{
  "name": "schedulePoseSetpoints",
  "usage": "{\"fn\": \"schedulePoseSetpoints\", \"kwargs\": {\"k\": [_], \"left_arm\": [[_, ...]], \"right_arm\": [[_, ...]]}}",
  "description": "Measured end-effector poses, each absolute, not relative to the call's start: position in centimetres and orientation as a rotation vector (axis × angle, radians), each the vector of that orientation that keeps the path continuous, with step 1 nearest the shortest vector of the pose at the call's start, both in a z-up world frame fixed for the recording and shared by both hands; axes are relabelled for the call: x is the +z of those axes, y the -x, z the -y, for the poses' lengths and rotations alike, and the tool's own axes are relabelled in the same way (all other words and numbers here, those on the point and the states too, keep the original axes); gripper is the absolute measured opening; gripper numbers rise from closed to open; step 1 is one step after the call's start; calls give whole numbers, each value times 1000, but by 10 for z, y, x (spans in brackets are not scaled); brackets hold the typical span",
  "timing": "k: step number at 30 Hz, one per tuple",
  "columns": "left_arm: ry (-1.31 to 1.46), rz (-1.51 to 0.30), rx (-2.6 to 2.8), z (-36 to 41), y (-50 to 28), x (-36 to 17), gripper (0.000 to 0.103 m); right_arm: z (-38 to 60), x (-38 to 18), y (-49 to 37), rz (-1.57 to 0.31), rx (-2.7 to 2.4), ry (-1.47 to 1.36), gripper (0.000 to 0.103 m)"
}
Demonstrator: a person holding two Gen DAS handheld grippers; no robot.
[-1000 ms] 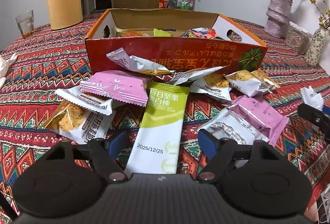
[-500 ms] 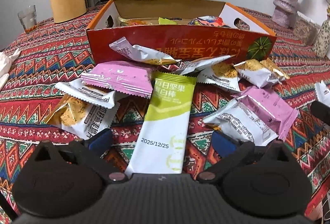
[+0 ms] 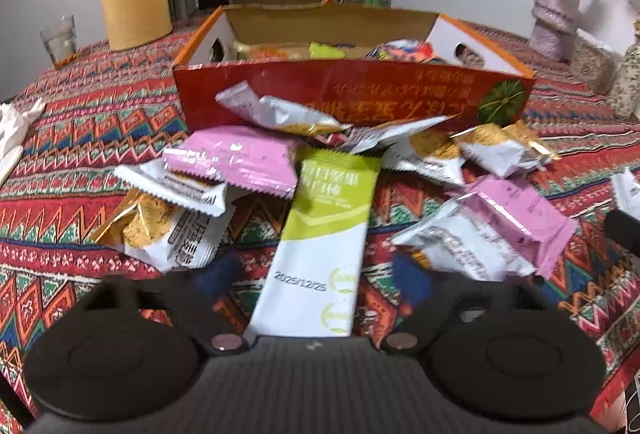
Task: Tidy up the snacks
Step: 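Grasp the white-and-green snack bar with the left gripper while the right holds the biscuit packet, then carry both snacks over the box and open both grippers to drop them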
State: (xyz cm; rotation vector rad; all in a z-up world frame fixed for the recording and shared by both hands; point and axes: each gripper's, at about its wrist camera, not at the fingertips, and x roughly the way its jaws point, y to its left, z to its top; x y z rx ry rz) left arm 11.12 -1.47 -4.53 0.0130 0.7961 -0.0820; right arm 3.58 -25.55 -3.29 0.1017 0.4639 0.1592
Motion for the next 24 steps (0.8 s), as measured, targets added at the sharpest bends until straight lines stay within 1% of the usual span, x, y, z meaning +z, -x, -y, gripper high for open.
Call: {"fn": "schedulePoseSetpoints", "kwargs": {"k": [1,2,3,16,24], "left_arm": [[-8,-791,-94,15,-109,-44,51],[-5,-786,-100,16,-108,-42,42],[-2,-782,-112,17,-106,-41,39],[18,-672,-116,16,-71,-27,38],[26,-570,-151,16,-50,3,38]], "right_arm": [[255,-32,-35,-463,160,-101,54],[254,-32,-34,-463,162,-100,54],[254,-31,-34,-462,163,-99,54],[249,-26,-25,-452,172,-89,54],[245,-17,-26,-428,181,-79,54]]}}
